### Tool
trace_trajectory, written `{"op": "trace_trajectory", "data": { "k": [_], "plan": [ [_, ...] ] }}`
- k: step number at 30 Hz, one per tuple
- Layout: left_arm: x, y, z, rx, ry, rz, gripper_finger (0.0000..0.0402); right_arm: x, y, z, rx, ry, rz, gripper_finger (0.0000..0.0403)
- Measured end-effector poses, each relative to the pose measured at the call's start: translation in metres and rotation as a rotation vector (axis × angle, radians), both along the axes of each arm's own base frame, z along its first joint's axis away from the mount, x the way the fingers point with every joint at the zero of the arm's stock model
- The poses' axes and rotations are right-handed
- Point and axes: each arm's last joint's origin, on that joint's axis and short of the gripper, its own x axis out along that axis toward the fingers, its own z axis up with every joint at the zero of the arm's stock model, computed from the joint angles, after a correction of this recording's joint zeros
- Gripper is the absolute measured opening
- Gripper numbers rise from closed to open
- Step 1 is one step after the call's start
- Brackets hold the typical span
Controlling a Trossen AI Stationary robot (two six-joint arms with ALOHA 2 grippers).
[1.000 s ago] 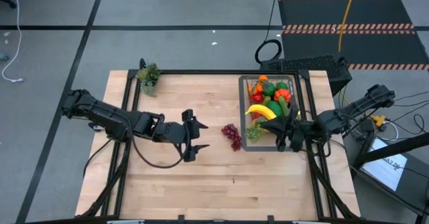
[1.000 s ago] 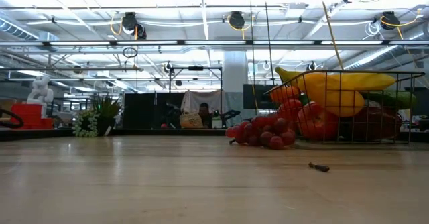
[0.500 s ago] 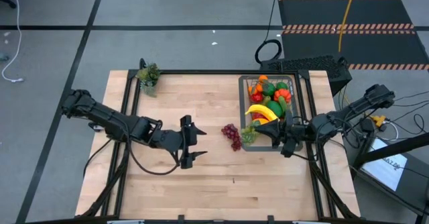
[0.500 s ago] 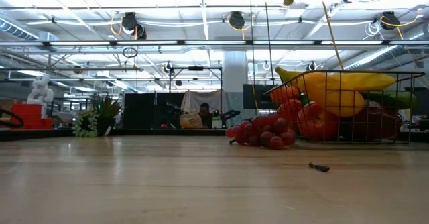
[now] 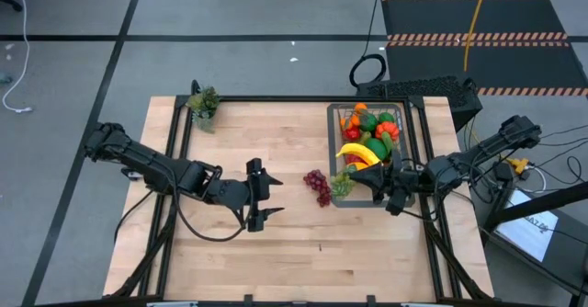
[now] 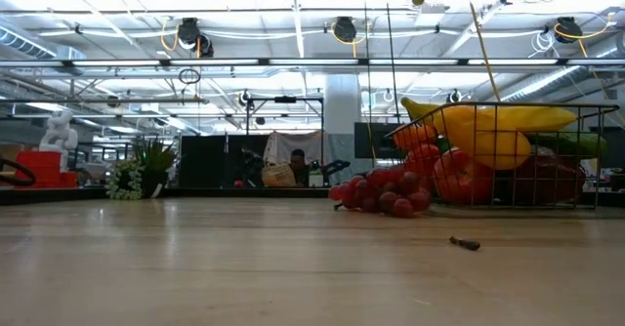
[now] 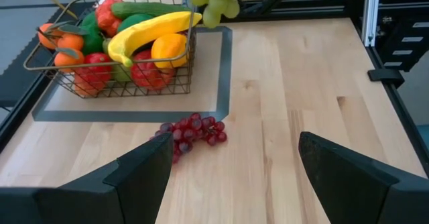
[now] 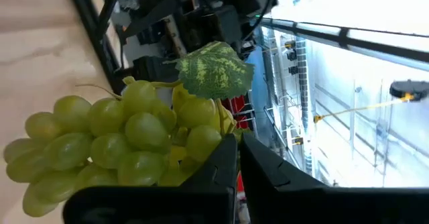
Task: Build produce basket
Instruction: Put the bottom grapes into the gold wire basket
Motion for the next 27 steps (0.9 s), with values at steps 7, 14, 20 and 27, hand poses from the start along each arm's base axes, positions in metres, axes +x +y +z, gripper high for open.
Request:
{"op": "trace_trajectory", "data": {
  "k": [7, 14, 20, 27],
  "plan": [
    [0.000, 0.000, 0.000, 0.002, 0.000, -0.001, 0.0324, -0.001, -0.001, 0.008, 0.197, -0.089, 0.010, 0.0003],
    [0.000, 0.000, 0.000, 0.023, 0.001, -0.007, 0.0324, -0.002, -0.003, 0.015, 0.405, -0.166, -0.030, 0.0003],
    [0.001, 0.003, 0.000, 0.026, -0.001, 0.003, 0.0324, -0.004, -0.009, 0.020, 0.647, -0.272, -0.140, 0.0003],
    [0.003, 0.008, 0.000, 0.026, 0.000, 0.021, 0.0324, -0.008, -0.020, 0.025, 0.961, -0.370, -0.131, 0.0003]
  ]
}}
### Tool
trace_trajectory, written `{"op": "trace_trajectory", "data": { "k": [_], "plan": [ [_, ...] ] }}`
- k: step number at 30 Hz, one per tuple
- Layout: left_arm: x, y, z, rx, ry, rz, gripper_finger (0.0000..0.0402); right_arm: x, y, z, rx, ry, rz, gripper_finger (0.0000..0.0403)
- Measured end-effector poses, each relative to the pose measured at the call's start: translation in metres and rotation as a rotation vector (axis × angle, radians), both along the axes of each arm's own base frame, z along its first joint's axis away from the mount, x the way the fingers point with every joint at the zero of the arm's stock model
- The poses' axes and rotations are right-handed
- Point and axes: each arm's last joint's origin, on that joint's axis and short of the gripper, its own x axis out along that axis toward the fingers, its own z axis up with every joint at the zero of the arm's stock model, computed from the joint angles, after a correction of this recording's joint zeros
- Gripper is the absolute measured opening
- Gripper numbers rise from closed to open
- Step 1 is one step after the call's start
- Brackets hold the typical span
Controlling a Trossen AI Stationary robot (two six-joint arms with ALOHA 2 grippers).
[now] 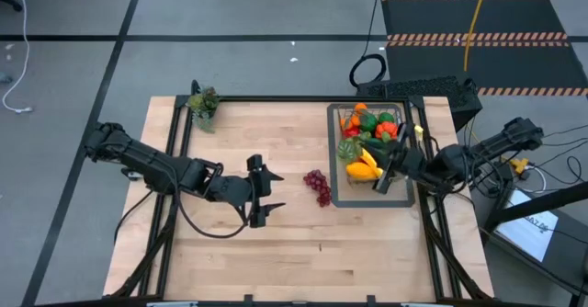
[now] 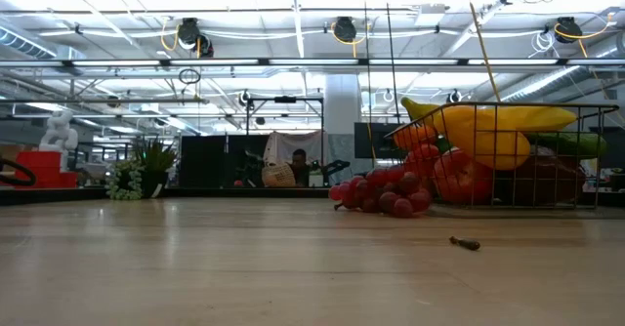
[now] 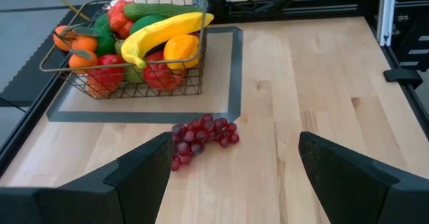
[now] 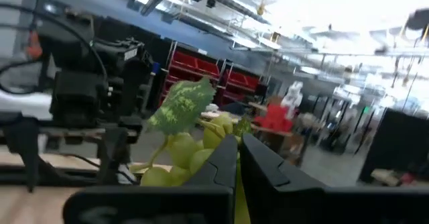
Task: Build produce basket
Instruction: Put the bottom grapes into the gold wire basket
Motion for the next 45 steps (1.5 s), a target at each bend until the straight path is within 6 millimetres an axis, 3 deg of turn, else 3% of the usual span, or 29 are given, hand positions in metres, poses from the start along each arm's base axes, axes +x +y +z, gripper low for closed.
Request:
{"op": "trace_trajectory", "data": {
  "k": [6, 15, 26, 35, 45],
  "plan": [
    [0.001, 0.002, 0.000, 0.006, 0.000, 0.005, 0.0324, -0.002, -0.004, -0.001, 0.186, -0.052, 0.055, 0.0003],
    [0.004, 0.001, 0.005, 0.029, -0.050, -0.020, 0.0324, 0.005, -0.005, -0.001, 0.408, -0.102, 0.463, 0.0003],
    [0.005, 0.001, 0.007, 0.050, -0.077, -0.037, 0.0324, 0.011, -0.005, -0.012, 0.564, -0.273, 0.550, 0.0003],
    [0.005, 0.001, 0.008, 0.056, -0.082, -0.041, 0.0324, 0.014, -0.005, -0.015, 0.575, -0.350, 0.533, 0.0003],
    [0.005, 0.001, 0.008, 0.057, -0.079, -0.042, 0.0324, 0.012, -0.012, -0.023, 0.448, -0.246, 0.205, 0.0003]
  ]
}}
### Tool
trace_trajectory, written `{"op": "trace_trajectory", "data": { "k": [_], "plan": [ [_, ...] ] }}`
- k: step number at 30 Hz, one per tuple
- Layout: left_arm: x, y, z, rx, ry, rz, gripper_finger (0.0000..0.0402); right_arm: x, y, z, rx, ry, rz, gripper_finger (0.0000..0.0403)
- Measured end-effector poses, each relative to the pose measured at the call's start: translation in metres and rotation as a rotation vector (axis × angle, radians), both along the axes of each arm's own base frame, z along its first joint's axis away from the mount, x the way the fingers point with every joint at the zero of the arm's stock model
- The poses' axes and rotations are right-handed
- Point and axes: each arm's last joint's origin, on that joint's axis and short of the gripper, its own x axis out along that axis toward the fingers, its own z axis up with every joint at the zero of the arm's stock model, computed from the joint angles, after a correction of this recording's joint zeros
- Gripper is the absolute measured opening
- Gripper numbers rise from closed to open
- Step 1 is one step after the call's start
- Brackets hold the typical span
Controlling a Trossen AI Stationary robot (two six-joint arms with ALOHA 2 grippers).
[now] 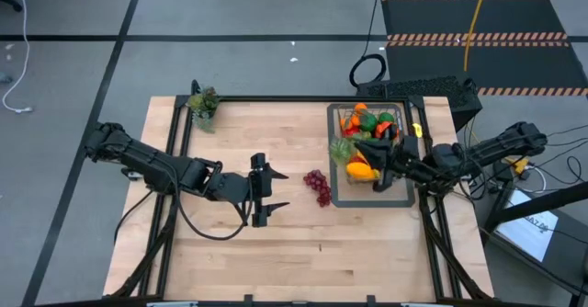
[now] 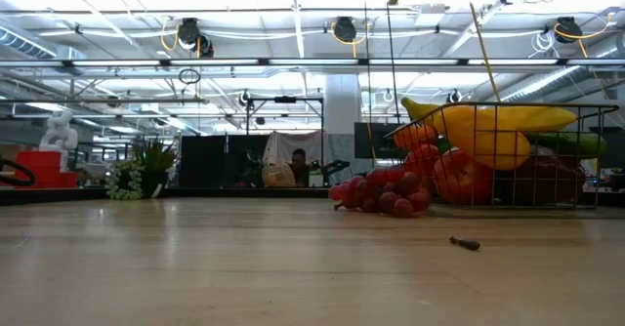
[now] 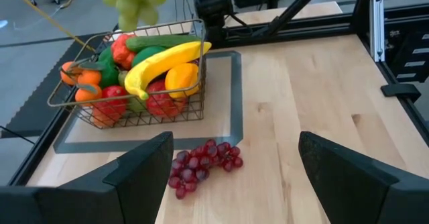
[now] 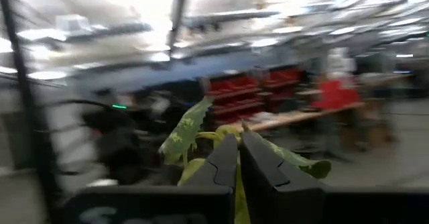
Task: Build produce basket
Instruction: Put the bottom grapes into the gold wire basket
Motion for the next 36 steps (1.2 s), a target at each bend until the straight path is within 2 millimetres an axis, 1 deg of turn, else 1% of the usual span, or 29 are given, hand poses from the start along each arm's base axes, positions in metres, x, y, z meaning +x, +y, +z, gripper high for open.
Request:
{"op": "trace_trajectory", "data": {
  "k": [16, 20, 28, 31, 36],
  "plan": [
    [-0.001, 0.000, -0.002, 0.008, 0.023, -0.001, 0.0324, -0.029, -0.018, -0.006, -0.067, 0.277, -0.446, 0.0003],
    [-0.001, 0.000, -0.002, 0.004, 0.022, 0.001, 0.0324, -0.032, -0.021, -0.007, -0.119, 0.350, -0.565, 0.0003],
    [-0.001, 0.000, -0.002, -0.014, 0.021, 0.010, 0.0324, -0.038, -0.030, -0.009, -0.219, 0.574, -0.883, 0.0003],
    [-0.001, 0.000, -0.002, -0.019, 0.020, 0.013, 0.0324, -0.038, -0.033, -0.010, -0.231, 0.610, -0.931, 0.0003],
    [-0.001, 0.000, -0.002, -0.024, 0.020, 0.015, 0.0324, -0.037, -0.044, -0.024, -0.251, 0.662, -0.994, 0.0003]
  ]
}}
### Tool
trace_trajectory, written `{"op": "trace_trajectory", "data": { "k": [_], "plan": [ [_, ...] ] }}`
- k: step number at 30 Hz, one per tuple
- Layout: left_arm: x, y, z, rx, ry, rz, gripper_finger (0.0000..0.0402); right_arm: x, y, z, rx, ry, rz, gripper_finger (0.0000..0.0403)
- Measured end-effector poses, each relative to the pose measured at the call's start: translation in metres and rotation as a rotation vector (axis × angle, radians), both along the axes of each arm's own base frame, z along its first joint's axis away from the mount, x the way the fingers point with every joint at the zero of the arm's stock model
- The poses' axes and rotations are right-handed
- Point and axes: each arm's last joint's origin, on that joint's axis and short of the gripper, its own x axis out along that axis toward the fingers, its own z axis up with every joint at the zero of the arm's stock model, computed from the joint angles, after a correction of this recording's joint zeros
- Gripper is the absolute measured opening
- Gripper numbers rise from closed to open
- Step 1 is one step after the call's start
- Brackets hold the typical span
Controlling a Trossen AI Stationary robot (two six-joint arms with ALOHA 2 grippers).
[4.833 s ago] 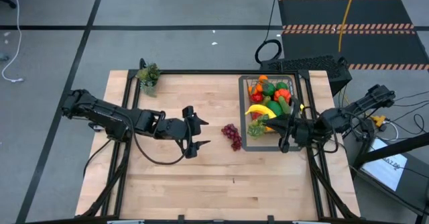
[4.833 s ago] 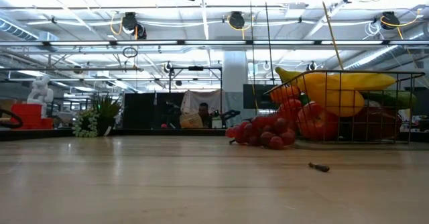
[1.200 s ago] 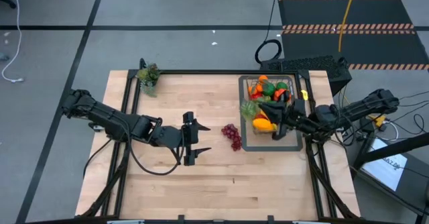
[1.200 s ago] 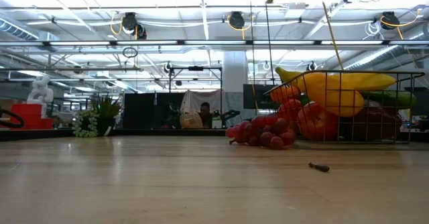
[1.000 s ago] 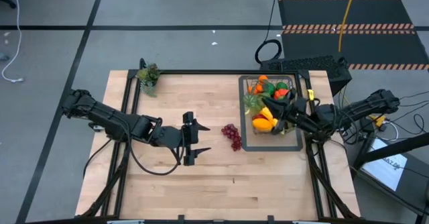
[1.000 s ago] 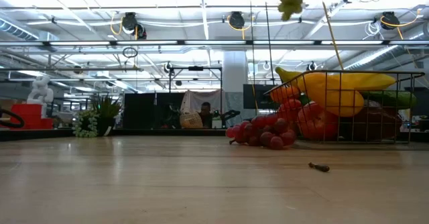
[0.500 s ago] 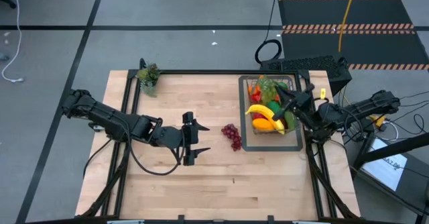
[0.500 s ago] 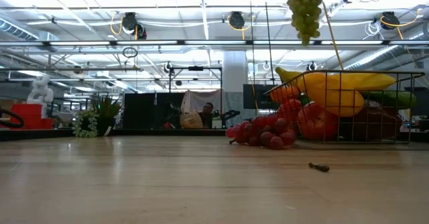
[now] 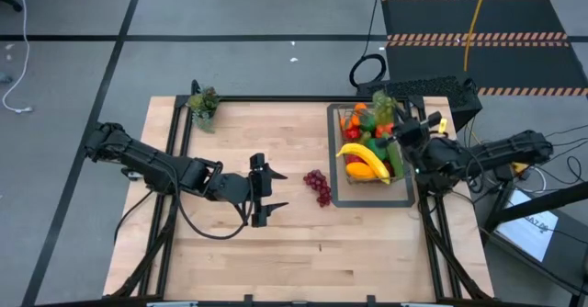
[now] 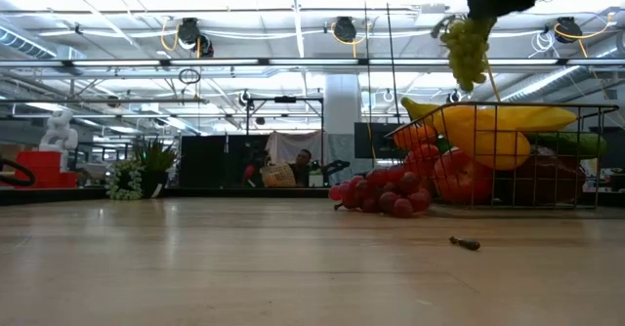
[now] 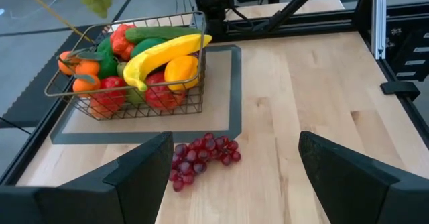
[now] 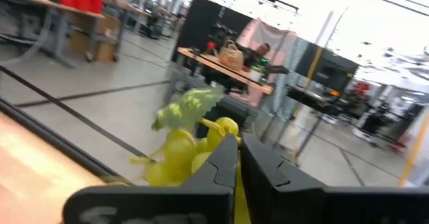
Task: Build produce basket
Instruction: Put the bottom grapes into the gold wire basket
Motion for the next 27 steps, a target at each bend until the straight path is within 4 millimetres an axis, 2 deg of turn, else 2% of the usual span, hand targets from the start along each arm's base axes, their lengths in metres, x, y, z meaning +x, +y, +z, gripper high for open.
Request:
{"op": "trace_trajectory", "data": {
  "k": [15, 27],
  "plan": [
    [0.000, -0.001, 0.000, -0.001, 0.002, -0.001, 0.0324, -0.002, -0.031, -0.035, -0.012, 0.083, -0.153, 0.0003],
    [-0.001, 0.000, -0.002, 0.005, 0.021, -0.001, 0.0324, -0.009, -0.052, -0.064, -0.018, 0.100, -0.181, 0.0003]
  ]
}}
